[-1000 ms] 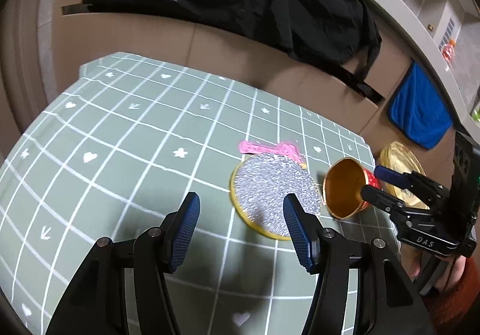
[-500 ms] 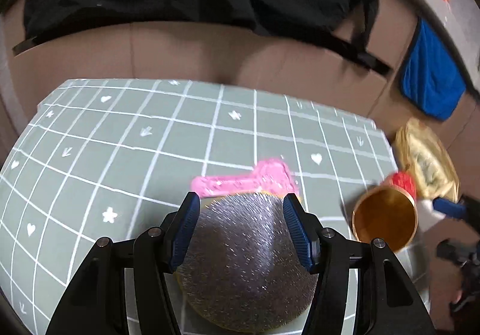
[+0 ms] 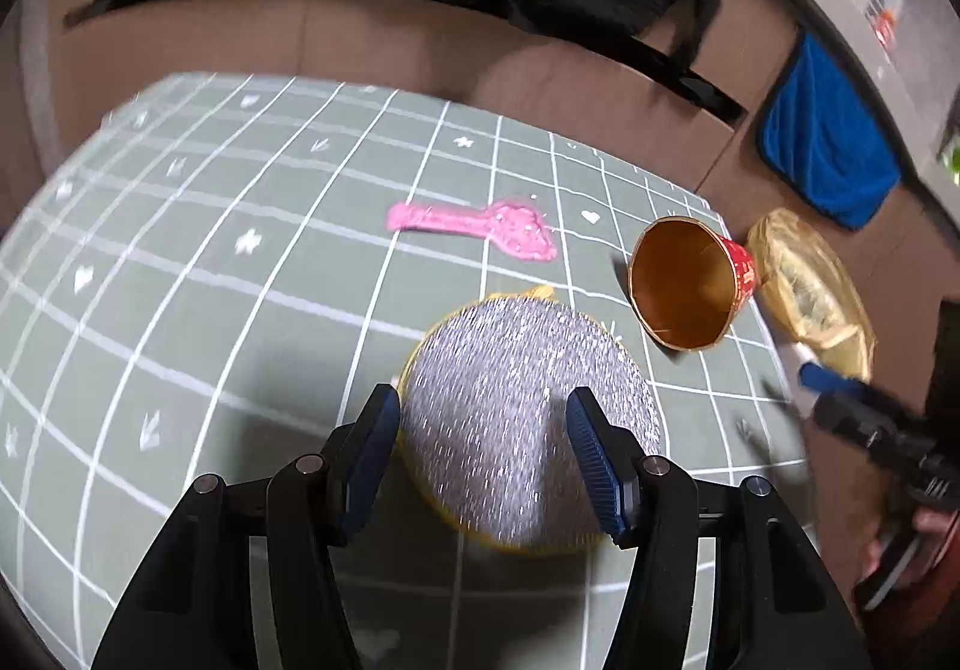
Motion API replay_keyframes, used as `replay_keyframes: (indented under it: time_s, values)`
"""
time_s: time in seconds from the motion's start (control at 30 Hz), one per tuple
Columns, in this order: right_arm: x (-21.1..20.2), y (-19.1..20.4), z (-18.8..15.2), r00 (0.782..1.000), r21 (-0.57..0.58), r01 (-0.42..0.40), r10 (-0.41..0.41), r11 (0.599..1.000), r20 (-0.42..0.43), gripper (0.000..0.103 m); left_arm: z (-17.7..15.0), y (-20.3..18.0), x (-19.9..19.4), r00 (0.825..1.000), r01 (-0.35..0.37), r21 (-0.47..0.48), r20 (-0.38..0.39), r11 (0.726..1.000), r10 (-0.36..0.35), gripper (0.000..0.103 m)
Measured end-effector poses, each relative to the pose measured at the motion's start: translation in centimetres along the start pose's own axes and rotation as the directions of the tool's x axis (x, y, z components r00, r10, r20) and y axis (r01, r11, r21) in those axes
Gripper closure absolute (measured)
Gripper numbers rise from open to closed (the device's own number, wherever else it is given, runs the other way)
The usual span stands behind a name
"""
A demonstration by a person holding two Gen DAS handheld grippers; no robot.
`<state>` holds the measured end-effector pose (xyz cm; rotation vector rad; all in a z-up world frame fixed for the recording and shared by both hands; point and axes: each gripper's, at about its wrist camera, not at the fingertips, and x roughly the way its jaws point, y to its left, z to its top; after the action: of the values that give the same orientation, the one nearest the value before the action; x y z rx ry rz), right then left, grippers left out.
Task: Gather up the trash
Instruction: 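Move both grippers back to the table toward the glittery round lid and red cup, then grasp the glittery round lid by its rim with the left gripper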
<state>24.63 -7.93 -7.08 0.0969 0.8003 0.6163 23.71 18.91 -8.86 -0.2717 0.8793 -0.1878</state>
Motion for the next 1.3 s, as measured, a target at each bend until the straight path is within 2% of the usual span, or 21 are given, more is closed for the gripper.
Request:
replay_keyframes:
  time_s: [0.13,0.2,0.27,0.37,0.47,0.57,0.7,0.77,0.93,1.07,1.3]
  values:
    - [1.1,1.9,-0.9,0.998,-0.036,-0.049,0.047,0.998,-0.044,0.045,-0.4,0.6,-0.2,1.000,0.011,-0.022,-0.007,1.000,-0.011,0.044]
    - [2.1,2.9,-0.9,0.993,-0.049,-0.094,0.090,0.994,-0.077,0.049,-0.3,0.9,-0.2,1.000,0.026,-0.049,-0.010,0.998,-0.027,0.044]
    - [3.0,3.9,-0.8,0.985,-0.048,-0.143,0.138,0.989,-0.106,0.071,-0.2,1.3,-0.3,0.999,0.045,-0.080,-0.011,0.996,-0.046,0.044]
    - [4.5,5.6,-0.4,0.980,-0.076,-0.157,0.146,0.985,-0.132,0.086,0.0,1.8,-0.2,0.997,0.069,-0.118,-0.009,0.991,-0.071,0.044]
    - [5.8,7.5,0.3,0.973,-0.111,-0.197,0.180,0.974,-0.143,0.088,0.4,2.3,-0.1,0.996,0.087,-0.161,-0.014,0.983,-0.090,0.044]
    - [7.1,8.4,0.3,0.971,-0.122,-0.202,0.182,0.972,-0.157,0.088,0.8,2.6,0.2,0.994,0.105,-0.202,-0.020,0.974,-0.111,0.044]
    - [8.8,8.1,0.0,0.969,-0.109,-0.172,0.149,0.979,-0.197,0.088,1.2,2.8,0.6,0.991,0.121,-0.239,-0.021,0.963,-0.130,0.044]
    - [8.9,7.5,-0.3,0.966,-0.078,-0.182,0.164,0.980,-0.201,0.089,1.4,2.8,0.8,0.990,0.129,-0.247,-0.026,0.960,-0.140,0.044]
    - [8.5,7.3,-0.5,0.969,-0.095,-0.162,0.140,0.982,-0.204,0.091,1.7,2.7,0.6,0.975,0.203,-0.294,-0.028,0.934,-0.221,0.044]
    - [8.2,6.8,-0.4,0.971,-0.082,-0.155,0.137,0.984,-0.197,0.091,1.9,2.3,-0.4,0.962,0.262,-0.296,-0.001,0.919,-0.275,0.044]
    - [7.2,5.2,-0.3,0.978,-0.043,-0.123,0.114,0.991,-0.174,0.091,2.6,-0.2,-1.3,0.937,0.342,-0.233,0.011,0.910,-0.350,0.045]
